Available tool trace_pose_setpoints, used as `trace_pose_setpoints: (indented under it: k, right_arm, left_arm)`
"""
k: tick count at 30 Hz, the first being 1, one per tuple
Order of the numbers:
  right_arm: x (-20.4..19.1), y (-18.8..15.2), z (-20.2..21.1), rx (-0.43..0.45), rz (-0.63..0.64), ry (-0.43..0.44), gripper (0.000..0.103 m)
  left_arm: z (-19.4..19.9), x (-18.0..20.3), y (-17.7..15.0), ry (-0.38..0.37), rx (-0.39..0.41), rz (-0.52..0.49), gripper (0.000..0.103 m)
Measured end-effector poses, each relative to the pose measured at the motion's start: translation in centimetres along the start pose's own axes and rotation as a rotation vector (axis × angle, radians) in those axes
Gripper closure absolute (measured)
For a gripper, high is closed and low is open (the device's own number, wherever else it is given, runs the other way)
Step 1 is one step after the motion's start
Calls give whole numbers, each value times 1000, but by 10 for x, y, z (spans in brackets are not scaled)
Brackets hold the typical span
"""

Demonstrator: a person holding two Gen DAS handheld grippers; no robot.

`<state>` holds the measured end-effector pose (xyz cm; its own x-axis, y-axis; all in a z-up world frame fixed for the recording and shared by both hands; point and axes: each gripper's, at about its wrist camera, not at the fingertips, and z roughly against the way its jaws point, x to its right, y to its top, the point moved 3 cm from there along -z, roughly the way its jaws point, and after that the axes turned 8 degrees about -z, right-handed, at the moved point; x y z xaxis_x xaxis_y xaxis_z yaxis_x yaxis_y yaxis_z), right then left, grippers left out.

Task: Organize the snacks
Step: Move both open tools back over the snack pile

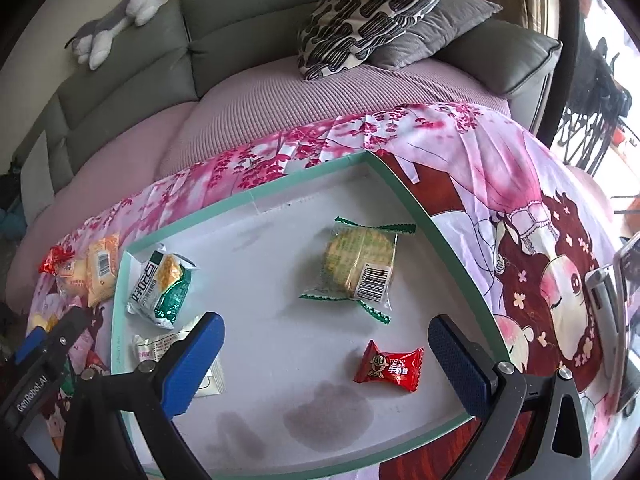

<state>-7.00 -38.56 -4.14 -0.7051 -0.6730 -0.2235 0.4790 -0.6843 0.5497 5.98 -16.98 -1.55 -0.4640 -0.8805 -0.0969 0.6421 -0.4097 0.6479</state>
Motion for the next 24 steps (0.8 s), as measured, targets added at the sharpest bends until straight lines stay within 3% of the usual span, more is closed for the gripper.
trace_pose_setpoints:
  k: [8, 16, 24]
  right_arm:
    - [-5, -4, -3, -56, -27, 29, 0]
    - [-41, -9, 4, -62, 28, 81, 0]
    - [-94, -29, 7, -87, 135, 147, 0]
  left_arm:
    - [6, -20, 4, 29, -11, -12, 0]
    - [19, -74, 2, 165, -30, -34, 0]
    - [34, -139, -13, 263, -58, 58, 0]
